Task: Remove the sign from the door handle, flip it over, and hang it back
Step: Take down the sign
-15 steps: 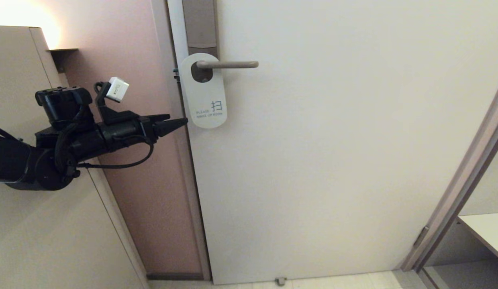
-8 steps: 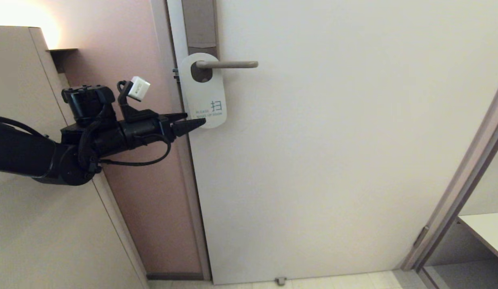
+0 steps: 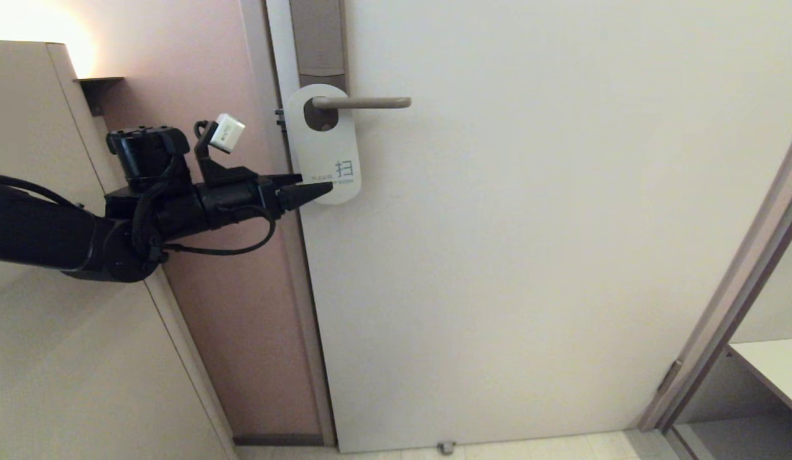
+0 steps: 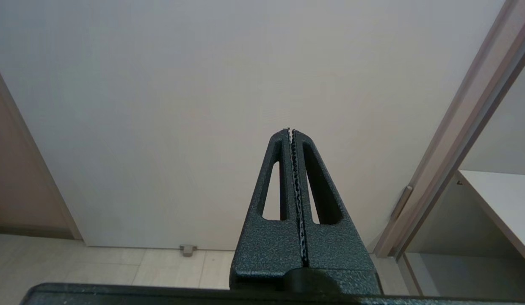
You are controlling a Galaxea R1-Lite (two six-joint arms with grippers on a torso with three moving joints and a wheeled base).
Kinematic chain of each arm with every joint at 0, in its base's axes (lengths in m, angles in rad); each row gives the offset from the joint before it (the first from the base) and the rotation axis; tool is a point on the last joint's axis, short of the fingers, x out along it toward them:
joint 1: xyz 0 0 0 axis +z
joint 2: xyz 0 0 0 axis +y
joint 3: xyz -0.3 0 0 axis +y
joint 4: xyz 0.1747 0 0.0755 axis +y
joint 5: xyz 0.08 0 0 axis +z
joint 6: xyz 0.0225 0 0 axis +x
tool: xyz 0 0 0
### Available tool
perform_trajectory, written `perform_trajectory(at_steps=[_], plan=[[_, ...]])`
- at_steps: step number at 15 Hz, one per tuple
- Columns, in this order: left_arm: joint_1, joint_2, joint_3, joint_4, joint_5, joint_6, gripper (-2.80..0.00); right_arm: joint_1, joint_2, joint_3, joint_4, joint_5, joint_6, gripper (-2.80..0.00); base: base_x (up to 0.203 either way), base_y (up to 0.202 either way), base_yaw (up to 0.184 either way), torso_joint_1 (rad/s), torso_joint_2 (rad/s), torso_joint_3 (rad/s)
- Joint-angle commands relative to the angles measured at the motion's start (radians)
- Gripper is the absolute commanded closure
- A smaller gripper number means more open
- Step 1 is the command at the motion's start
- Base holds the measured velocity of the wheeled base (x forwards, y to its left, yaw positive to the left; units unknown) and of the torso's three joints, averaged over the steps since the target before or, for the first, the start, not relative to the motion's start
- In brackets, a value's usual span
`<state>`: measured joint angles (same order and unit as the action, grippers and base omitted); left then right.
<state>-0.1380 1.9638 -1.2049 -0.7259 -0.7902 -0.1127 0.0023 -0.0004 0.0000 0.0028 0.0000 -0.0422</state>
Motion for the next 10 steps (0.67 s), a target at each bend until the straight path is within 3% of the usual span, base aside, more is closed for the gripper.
perform_trajectory(at_steps=[1, 3, 8, 10], plan=[[-0.008, -0.001, -0.019, 0.002, -0.004, -0.001, -2.8, 0.001, 0.0, 0.0, 0.0, 0.0, -0.001, 0.0, 0.0, 0.0, 0.0, 0.0, 0.0, 0.0], [-0.02, -0.005, -0.033, 0.015, -0.004, -0.037, -2.8, 0.0, 0.0, 0.0, 0.0, 0.0, -0.001, 0.0, 0.0, 0.0, 0.0, 0.0, 0.0, 0.0], [-0.024, -0.001, -0.048, 0.014, -0.007, -0.047, -2.8, 0.001, 0.0, 0.0, 0.0, 0.0, -0.001, 0.0, 0.0, 0.0, 0.0, 0.0, 0.0, 0.0], [-0.027, 0.004, -0.054, 0.016, -0.048, -0.048, -2.8, 0.001, 0.0, 0.0, 0.0, 0.0, -0.001, 0.0, 0.0, 0.0, 0.0, 0.0, 0.0, 0.0]])
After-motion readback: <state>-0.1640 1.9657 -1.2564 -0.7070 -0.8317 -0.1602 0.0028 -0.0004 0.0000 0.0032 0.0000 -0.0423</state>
